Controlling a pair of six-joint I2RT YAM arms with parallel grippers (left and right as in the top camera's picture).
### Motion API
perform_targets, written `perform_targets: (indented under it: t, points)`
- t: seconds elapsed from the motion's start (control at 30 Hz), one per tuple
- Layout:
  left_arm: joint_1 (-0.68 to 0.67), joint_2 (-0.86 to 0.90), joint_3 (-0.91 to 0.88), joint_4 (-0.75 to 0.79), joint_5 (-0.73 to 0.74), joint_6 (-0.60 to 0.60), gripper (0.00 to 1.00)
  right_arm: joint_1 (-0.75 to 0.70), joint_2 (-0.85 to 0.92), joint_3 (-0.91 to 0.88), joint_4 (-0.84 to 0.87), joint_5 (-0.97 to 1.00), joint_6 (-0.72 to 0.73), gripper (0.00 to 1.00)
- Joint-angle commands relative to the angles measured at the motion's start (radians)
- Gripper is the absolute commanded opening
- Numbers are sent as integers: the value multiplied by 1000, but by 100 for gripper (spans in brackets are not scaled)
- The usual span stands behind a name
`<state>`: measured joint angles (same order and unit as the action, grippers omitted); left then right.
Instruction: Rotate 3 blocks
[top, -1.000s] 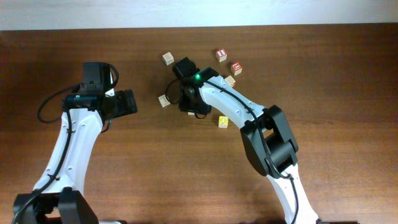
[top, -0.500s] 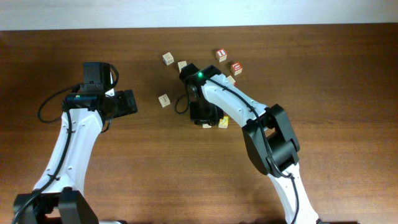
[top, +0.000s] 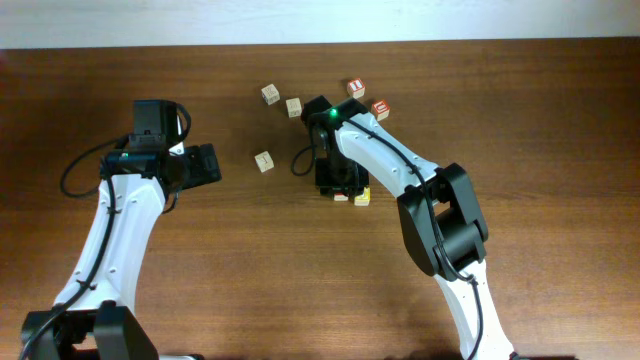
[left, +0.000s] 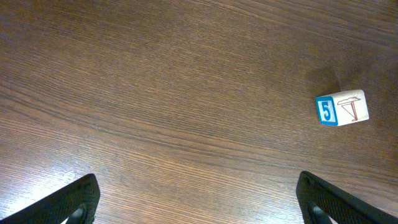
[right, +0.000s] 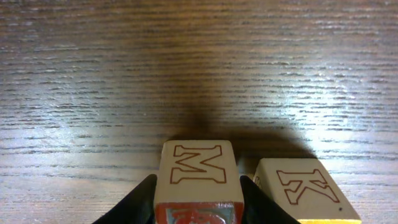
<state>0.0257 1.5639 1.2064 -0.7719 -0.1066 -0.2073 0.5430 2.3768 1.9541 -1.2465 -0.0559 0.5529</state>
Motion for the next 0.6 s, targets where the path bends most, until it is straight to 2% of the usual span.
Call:
perform_targets:
  t: [0.0,0.27,0.4,0.47,0.57]
  points:
    - [1,3,19,0,-11,-16,99,0,6,15,-7,-23,1,43]
    - [0,3,19,0,-11,-16,99,0,6,151,-80,-18,-26,54]
    - [1,3,19,0,-11,-16,99,0,6,269,-111,-15,-114,55]
    - [0,3,19,0,-11,-16,99,22,6,302,-15,-77,-183,55]
    - [1,3,19,0,-11,-16,99,94,20,301,159,-70,-182,56]
